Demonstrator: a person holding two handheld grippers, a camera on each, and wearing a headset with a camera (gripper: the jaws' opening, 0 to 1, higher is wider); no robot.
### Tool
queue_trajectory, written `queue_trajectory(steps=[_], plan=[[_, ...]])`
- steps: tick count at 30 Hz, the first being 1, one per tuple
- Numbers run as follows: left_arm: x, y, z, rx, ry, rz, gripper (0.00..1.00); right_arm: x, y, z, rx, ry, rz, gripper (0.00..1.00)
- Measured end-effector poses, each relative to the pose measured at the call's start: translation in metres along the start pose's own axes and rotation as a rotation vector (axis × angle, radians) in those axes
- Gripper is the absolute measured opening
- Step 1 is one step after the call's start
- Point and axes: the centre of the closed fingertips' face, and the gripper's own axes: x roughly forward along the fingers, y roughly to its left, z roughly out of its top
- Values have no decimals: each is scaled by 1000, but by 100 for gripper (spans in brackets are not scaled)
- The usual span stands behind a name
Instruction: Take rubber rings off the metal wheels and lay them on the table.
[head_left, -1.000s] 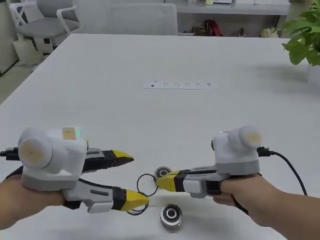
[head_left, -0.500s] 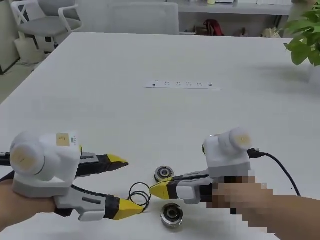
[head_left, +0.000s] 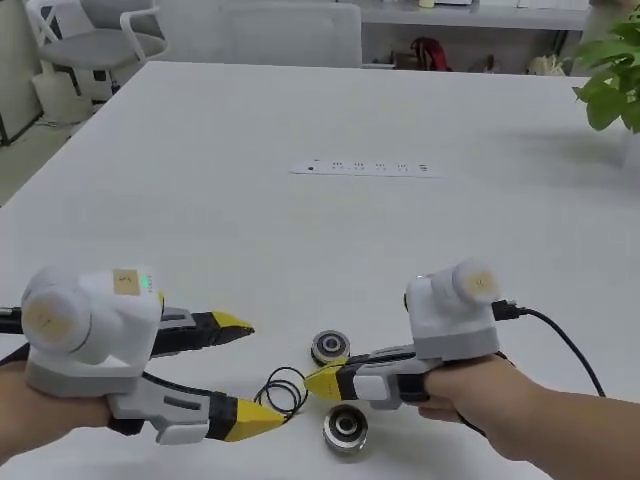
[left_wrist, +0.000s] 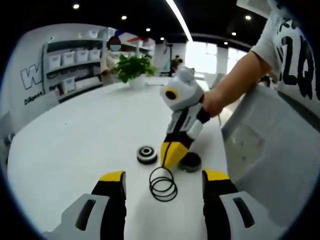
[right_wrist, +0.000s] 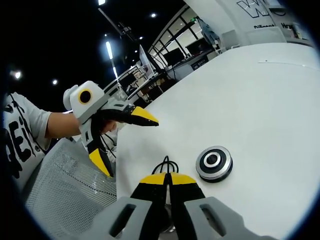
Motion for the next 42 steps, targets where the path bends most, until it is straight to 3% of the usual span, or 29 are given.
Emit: queue_trajectory(steps=[23,32,42], plan=[[1,2,0,-1,19,-4,62,-8,-3,-1,-42,16,-29,13],[3,10,8,1,10,3,61,-20,-6,14,-59,-23,-39,14],[13,21,18,11,1,6,60,-38,-21,28,-84,-63,-90,16]])
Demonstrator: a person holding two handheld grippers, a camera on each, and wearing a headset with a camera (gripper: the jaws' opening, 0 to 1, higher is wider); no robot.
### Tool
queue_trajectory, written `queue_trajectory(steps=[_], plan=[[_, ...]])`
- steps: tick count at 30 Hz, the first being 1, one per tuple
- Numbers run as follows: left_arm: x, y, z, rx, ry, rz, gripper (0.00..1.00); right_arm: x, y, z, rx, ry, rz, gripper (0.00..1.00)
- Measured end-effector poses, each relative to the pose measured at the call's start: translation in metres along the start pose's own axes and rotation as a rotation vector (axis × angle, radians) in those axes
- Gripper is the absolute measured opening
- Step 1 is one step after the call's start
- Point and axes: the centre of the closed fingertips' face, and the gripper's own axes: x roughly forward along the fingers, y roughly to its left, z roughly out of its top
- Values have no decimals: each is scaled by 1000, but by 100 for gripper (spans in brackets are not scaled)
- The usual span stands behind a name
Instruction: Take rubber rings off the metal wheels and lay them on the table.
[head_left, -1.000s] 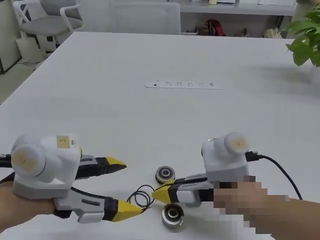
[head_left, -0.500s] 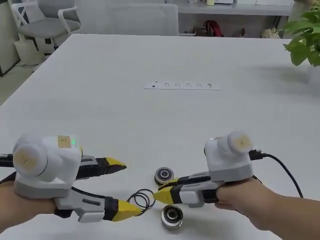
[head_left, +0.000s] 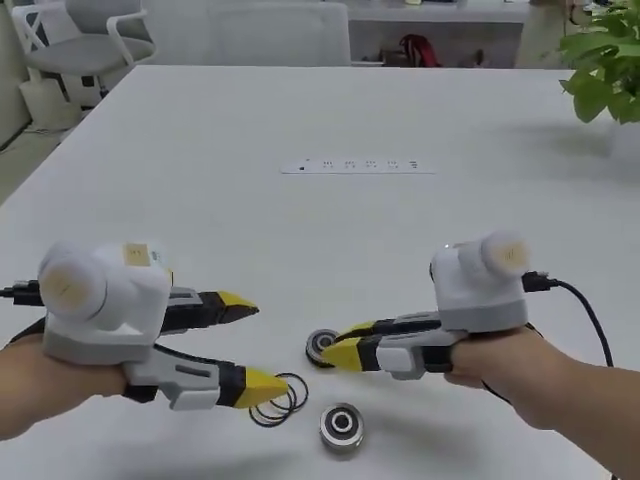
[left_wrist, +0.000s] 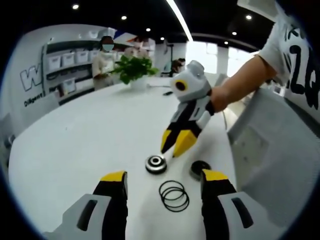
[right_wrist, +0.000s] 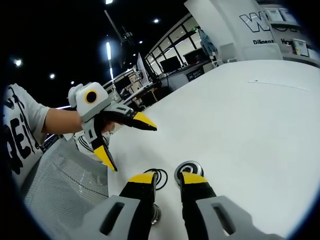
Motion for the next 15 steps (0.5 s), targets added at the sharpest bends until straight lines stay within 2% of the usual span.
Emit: queue_trajectory(steps=[9,15], plan=[[11,10,8,3,-5,6,55,-7,-17,-2,-36,9,-46,17],[23,13,8,-7,-4,7,52,-7,-24,-7,-79,31,-62,18]])
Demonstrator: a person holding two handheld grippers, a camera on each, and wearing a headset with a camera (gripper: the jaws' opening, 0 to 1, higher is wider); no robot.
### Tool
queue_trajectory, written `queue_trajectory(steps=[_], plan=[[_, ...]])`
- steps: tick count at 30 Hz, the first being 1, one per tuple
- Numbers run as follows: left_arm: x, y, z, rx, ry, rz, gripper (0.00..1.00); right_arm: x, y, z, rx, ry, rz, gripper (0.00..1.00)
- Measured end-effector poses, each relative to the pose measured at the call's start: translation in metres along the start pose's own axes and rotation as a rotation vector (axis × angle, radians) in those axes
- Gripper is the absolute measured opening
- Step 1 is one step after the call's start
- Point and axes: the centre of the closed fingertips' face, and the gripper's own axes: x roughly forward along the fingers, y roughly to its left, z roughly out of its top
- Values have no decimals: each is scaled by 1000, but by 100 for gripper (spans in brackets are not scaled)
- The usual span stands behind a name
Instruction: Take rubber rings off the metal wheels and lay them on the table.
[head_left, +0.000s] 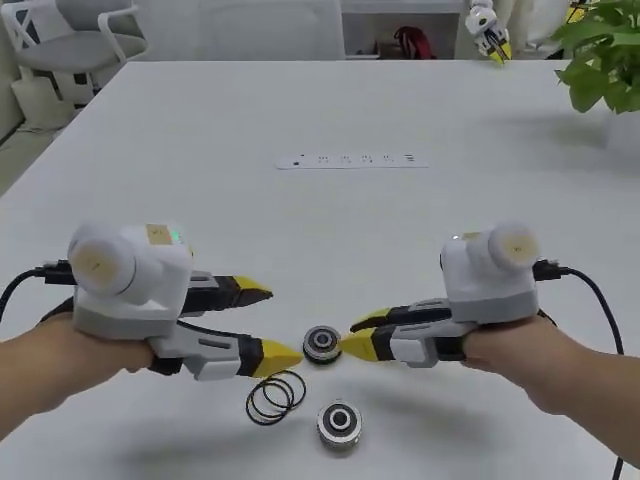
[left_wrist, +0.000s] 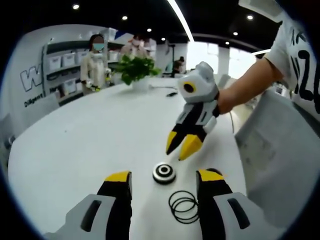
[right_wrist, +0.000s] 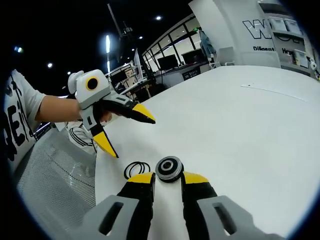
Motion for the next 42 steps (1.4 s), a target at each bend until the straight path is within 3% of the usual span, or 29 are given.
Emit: queue_trajectory(steps=[18,42], plan=[[26,2,-11,-4,33,-22,40,11,-3,-13,-125,25,5,17],[48,0,-20,2,71,-20,21,19,-3,-17,-153,14,20,15]])
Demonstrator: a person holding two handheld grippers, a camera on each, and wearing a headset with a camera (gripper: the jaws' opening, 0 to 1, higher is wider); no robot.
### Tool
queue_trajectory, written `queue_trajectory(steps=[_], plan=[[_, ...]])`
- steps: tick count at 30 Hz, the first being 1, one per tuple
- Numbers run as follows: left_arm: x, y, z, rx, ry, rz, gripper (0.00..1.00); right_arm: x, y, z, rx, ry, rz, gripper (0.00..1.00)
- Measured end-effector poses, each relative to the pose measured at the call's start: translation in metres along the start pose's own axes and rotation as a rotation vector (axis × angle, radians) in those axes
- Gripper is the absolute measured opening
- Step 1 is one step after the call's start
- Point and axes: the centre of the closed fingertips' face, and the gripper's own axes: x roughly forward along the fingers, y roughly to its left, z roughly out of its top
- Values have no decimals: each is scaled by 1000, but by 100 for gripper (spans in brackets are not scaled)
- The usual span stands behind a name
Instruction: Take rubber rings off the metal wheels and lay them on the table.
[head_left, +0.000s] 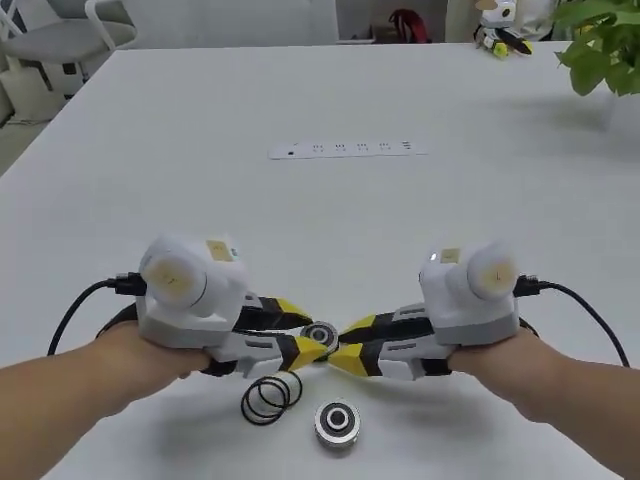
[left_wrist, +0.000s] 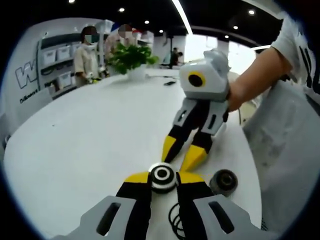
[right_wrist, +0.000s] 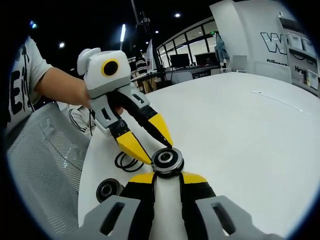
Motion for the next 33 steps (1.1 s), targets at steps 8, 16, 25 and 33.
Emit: queue_trajectory(steps=[8,16,25,33], plan=[[3,1,-1,13,7,9,16,1,-1,1,-3,-6,0,15],[4,1,0,34,7,19,13,3,2,2,-22,-11,1,19],[4,1,-1,31,13,23,13,3,0,0,-54,5,-13,16],[4,2,-1,13,11,28,12,-3,-3,-5,-35,15,-17,5]])
